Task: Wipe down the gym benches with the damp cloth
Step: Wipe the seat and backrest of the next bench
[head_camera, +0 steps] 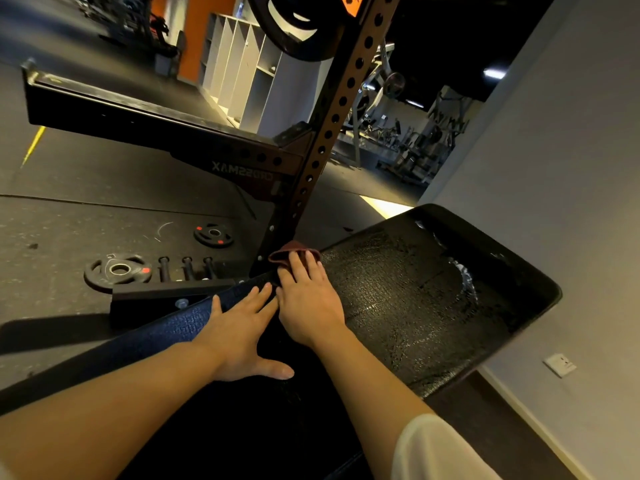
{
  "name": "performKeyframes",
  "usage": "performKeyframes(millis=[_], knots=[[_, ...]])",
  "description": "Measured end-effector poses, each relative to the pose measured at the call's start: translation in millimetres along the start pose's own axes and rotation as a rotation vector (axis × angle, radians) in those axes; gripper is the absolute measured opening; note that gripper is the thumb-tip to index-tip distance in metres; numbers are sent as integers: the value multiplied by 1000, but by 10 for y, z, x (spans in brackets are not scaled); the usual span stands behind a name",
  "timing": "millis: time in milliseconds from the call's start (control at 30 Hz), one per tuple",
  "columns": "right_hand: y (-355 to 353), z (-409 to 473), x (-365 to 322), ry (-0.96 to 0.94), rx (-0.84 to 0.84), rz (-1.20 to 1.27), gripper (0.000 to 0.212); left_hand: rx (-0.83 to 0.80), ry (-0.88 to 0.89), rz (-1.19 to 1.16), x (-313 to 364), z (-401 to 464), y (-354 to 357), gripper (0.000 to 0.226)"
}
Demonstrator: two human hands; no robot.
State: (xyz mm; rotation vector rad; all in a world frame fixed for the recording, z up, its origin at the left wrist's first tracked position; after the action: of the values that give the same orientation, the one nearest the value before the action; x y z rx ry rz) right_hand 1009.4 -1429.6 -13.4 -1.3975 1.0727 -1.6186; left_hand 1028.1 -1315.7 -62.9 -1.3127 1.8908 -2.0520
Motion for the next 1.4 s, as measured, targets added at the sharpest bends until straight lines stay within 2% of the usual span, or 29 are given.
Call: performKeyframes(millis=[167,233,333,433,500,600,700,733,800,867,933,1000,1133,1200,1300,1400], knots=[[-63,9,196,-31,41,-12,58,14,-5,0,-24,-32,4,126],[-147,43,562,67,79,-44,58,16,8,1,-39,-30,-5,123],[-248,56,1134,311,112,-35,55,-9,17,-12,-75,-10,-8,132],[-209,136,1166,389,118,-8,54,8,20,-33,-95,3,14,133],[-191,190,997,371,98,5,55,26,16,-57,-100,-4,37,126],[-182,206,556,199,58,-6,57,76,26,-106,-96,-39,61,119],[-121,115,13,59,31,28,57,243,36,-121,-93,-192,95,125],[-90,66,-143,28,31,41,57,321,45,-136,-101,-272,120,114],[-21,-52,-370,-40,23,51,59,468,40,-175,-147,-449,182,79],[17,-196,-460,-109,-1,47,62,537,33,-201,-182,-582,216,57],[13,-357,-367,-147,-3,46,62,495,36,-190,-175,-618,227,53],[-51,-519,-59,-110,31,21,62,454,81,-160,-100,-592,217,55],[-196,-887,924,217,63,6,60,369,151,-117,110,-538,266,60],[-203,-1039,1128,327,74,-9,57,354,163,-115,145,-555,308,61],[-160,-1131,867,388,103,34,56,353,154,-130,91,-610,321,62],[-91,-1179,283,246,112,48,57,357,127,-116,20,-673,277,64]])
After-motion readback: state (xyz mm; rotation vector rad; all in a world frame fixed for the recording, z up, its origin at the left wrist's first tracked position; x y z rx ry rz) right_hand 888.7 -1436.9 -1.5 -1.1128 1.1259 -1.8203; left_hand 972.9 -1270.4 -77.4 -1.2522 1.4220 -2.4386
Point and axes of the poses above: each hand's wrist, its own z-axis towards the middle knuckle, its own y-axis out of the palm, x = y × z, the point moved 3 cm from there along z, towards the middle knuckle, and after that the axes turned 8 degrees about -z, right-handed, at the moved point
